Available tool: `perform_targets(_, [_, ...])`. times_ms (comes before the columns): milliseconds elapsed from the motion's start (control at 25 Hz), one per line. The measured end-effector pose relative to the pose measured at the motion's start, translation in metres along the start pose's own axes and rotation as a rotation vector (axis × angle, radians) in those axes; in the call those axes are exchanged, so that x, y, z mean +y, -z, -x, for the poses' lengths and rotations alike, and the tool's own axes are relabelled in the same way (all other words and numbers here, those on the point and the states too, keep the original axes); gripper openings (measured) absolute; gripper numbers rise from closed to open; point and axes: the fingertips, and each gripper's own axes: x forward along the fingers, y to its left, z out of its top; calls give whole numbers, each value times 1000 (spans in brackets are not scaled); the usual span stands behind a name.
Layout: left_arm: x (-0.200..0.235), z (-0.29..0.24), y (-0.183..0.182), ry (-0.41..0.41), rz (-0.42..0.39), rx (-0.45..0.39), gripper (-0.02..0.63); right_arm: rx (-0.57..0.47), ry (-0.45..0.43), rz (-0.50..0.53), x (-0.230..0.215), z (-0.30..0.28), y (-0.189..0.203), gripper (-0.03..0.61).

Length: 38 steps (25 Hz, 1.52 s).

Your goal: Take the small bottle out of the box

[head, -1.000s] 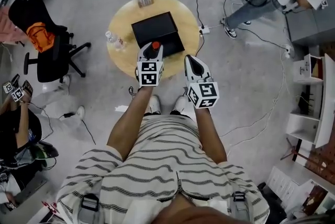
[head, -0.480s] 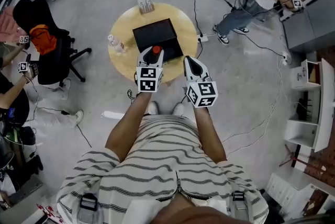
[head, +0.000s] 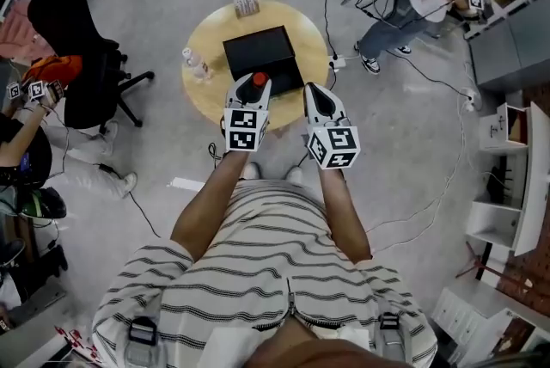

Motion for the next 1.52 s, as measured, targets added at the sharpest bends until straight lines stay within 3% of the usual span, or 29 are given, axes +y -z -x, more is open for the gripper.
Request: perform_targets(1520, [-4,3,-18,3,-26,-57,153,-12,17,22,-8,-18,-10,18])
